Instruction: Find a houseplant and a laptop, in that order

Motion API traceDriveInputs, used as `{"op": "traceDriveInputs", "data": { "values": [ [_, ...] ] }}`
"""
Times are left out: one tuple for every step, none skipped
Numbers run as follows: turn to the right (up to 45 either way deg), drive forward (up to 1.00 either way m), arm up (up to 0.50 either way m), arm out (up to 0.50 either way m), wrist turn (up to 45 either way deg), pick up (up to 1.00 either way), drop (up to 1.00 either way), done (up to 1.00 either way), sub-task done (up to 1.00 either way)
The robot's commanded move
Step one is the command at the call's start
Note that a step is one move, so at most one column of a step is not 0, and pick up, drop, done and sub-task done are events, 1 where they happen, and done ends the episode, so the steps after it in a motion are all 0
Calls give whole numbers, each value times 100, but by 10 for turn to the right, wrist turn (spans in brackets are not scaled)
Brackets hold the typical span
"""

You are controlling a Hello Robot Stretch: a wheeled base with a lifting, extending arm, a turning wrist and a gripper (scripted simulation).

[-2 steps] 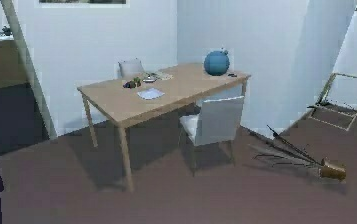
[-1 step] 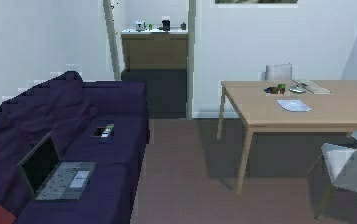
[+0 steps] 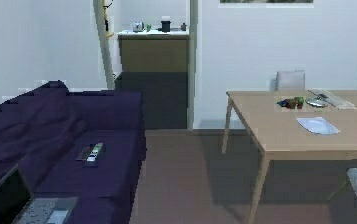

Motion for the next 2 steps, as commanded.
{"op": "traceDriveInputs", "data": {
  "values": [
    [-450, 0, 0, 0, 0, 0, 0, 0, 0],
    [0, 0, 0, 0, 0, 0, 0, 100, 0]
  ]
}}
